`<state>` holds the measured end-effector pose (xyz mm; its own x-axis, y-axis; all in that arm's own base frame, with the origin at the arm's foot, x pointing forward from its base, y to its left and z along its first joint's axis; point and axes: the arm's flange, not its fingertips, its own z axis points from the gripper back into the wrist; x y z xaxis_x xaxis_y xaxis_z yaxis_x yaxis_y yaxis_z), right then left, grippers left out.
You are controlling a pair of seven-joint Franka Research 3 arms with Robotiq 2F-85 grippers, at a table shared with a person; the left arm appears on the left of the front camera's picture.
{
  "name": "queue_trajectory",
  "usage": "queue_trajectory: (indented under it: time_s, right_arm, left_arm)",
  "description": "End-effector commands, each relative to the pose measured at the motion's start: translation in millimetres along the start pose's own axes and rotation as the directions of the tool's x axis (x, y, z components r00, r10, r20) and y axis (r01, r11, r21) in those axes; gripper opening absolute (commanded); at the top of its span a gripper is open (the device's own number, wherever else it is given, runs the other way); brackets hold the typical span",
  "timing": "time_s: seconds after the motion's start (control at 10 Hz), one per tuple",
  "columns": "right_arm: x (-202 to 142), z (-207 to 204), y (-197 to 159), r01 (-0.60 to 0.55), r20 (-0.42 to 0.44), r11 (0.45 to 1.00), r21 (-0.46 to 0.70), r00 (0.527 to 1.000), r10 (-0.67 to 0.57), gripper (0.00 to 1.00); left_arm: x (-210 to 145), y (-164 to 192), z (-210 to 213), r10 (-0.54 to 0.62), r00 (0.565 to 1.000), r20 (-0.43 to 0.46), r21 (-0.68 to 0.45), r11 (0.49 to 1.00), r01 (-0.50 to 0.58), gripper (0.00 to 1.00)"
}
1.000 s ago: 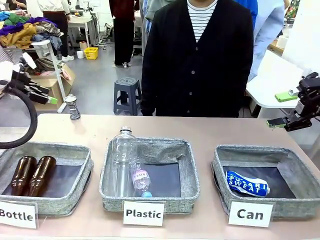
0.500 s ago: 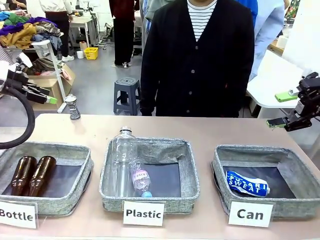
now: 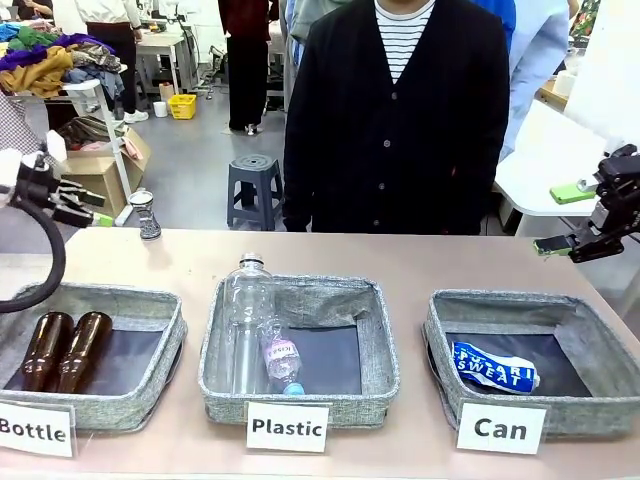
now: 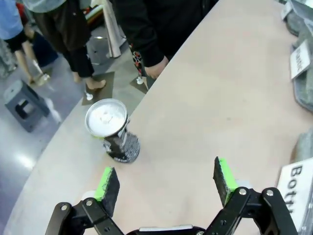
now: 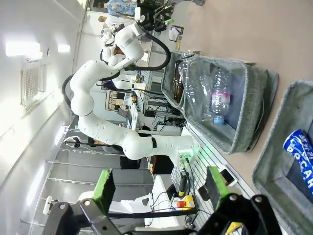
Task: Sort the can waste into the basket.
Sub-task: Pick up the can waste from the table and place it in the right Fabric basket.
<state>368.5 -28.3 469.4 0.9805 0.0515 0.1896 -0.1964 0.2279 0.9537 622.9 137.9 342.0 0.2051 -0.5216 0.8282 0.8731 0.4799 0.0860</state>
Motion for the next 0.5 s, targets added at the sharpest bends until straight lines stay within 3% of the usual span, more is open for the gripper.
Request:
queue_trajectory:
  time_s: [0.0, 0.4]
  right_arm:
    - [0, 0, 2, -0.007, -0.003, 1.0, 0.0, 1.0, 0.007, 1.0]
    - [0, 0, 2, -0.007, -0.003, 1.0, 0.0, 1.0, 0.007, 1.0]
  left_arm:
    - [-14, 27, -13, -0.062, 0.998, 0.032, -0.002, 0.998, 0.063, 1.0]
    - [-18, 74, -58, -0.043, 0.999, 0.024, -0.107, 0.993, 0.045, 1.0]
